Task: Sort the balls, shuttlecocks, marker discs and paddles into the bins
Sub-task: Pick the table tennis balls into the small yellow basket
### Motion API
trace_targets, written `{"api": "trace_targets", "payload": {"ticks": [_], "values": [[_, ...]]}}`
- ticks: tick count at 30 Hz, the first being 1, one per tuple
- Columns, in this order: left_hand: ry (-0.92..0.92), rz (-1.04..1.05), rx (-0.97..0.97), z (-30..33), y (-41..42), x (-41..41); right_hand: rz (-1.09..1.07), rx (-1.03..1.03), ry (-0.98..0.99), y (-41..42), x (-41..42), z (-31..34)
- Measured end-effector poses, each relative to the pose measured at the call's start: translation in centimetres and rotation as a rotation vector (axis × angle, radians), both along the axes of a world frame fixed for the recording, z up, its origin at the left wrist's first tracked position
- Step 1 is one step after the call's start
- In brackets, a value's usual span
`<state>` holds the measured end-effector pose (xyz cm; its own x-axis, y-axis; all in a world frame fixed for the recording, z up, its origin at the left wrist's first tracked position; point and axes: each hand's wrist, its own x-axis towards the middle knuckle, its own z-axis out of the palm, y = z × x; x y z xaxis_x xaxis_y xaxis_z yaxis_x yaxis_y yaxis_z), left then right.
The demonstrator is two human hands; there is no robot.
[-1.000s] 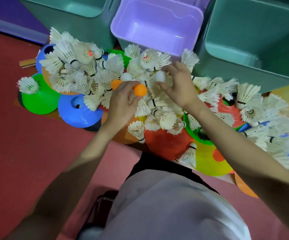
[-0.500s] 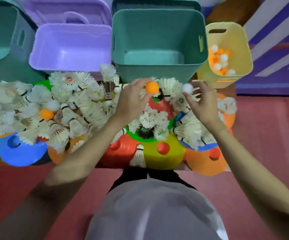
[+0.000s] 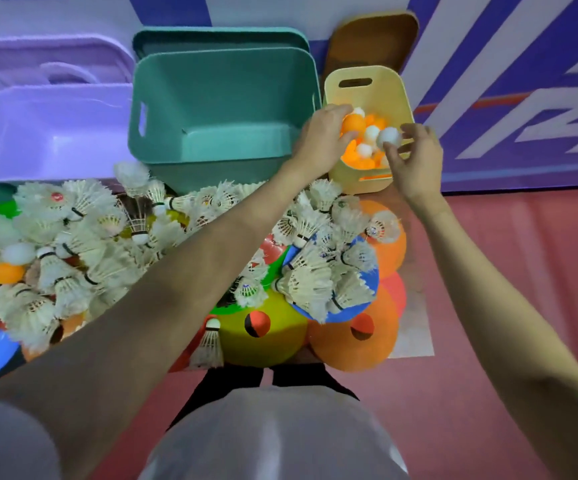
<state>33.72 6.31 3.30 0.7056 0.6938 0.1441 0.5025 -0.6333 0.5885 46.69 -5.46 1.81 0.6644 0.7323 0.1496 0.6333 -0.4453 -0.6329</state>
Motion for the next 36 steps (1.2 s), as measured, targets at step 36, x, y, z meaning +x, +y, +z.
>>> {"api": "trace_targets", "payload": {"ticks": [36], "values": [[0.123,0.495,-0.018,-3.4,0.9,-54.7,0.840,-0.061,-0.063,7.3,-46.1,-2.2]]}}
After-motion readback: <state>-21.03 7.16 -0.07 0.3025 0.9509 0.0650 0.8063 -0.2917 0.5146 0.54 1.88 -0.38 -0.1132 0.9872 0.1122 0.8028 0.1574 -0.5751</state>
